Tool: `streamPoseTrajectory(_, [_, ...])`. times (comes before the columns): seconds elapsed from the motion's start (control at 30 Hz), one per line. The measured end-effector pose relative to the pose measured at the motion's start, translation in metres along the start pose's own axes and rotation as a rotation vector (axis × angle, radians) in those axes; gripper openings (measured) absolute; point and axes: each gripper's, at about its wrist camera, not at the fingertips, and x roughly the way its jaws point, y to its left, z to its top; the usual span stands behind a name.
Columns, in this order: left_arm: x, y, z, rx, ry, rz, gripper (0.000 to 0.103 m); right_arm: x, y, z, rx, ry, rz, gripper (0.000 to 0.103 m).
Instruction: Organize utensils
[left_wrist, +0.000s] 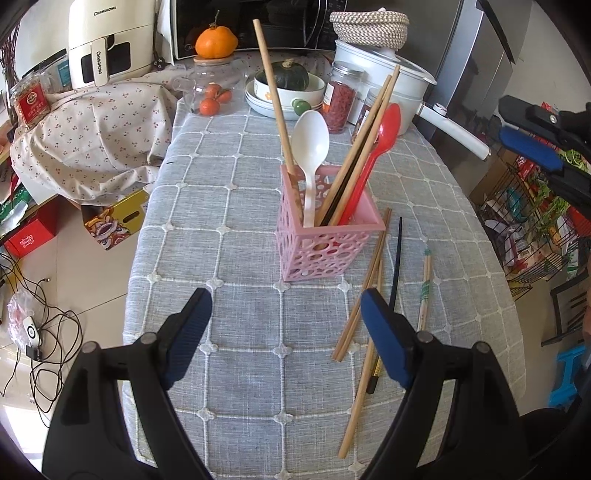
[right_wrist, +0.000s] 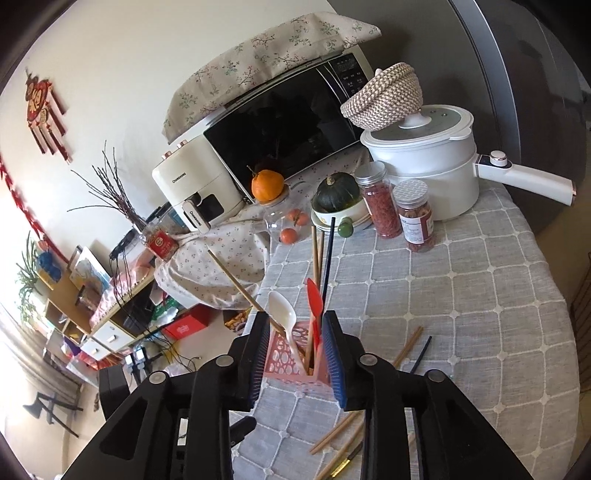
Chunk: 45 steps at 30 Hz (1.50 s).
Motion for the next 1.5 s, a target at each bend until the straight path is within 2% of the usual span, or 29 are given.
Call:
streamPoseTrajectory(0.13, [0.006, -0.004, 0.000, -0.003, 0.019, -0.005, 0.083, -0.002, -0.017, -0.006, 0.005, 0.029, -0.049, 0.048])
streamPoseTrajectory(0.2, [0.011, -0.007, -0.001, -0.005, 0.038, -0.009, 0.083, -0.001, -0.026, -0.011, 0.015, 0.047, -0.075, 0.057])
streamPoseTrajectory(0.4, [0.023, -0.023, -0.004, 0.035, 0.088, -0.002, 0.083, 0.013, -0.055, -0.030, 0.017, 0.156, -0.176, 0.069])
streamPoseTrajectory(0.6, [0.033, -0.035, -0.004, 0.057, 0.128, -0.003, 0.083, 0.042, -0.086, -0.058, 0.041, 0.319, -0.305, 0.070])
streamPoseTrajectory(0.73, [0.039, -0.039, -0.004, 0.063, 0.153, 0.001, 0.083, 0.057, -0.103, -0.072, 0.065, 0.397, -0.348, 0.070])
streamPoseTrajectory(1.07, [0.046, -0.040, -0.004, 0.069, 0.181, 0.009, 0.083, 0.099, -0.120, -0.090, 0.097, 0.507, -0.398, 0.070])
streamPoseTrajectory(1.23, [0.047, -0.039, -0.004, 0.073, 0.183, 0.009, 0.083, 0.115, -0.110, -0.098, 0.030, 0.527, -0.456, 0.071])
streamPoseTrajectory(1.27, [0.046, -0.039, -0.004, 0.076, 0.183, 0.011, 0.083, 0.117, -0.108, -0.099, 0.017, 0.531, -0.470, 0.071])
streamPoseTrajectory(1.33, [0.047, -0.039, -0.004, 0.081, 0.183, 0.014, 0.083, 0.117, -0.104, -0.101, -0.005, 0.530, -0.528, 0.060])
streamPoseTrajectory(1.4, [0.046, -0.039, -0.004, 0.086, 0.184, 0.013, 0.083, 0.116, -0.102, -0.102, -0.023, 0.532, -0.557, 0.041])
streamPoseTrajectory(1.43, [0.046, -0.040, -0.004, 0.090, 0.184, 0.011, 0.083, 0.114, -0.103, -0.101, -0.025, 0.534, -0.552, 0.035])
streamPoseTrajectory(1.47, [0.045, -0.041, -0.004, 0.096, 0.183, 0.009, 0.083, 0.112, -0.105, -0.100, -0.017, 0.540, -0.533, 0.019])
streamPoseTrajectory(1.5, [0.045, -0.044, -0.004, 0.102, 0.182, 0.006, 0.083, 0.109, -0.109, -0.099, 0.006, 0.543, -0.508, 0.012])
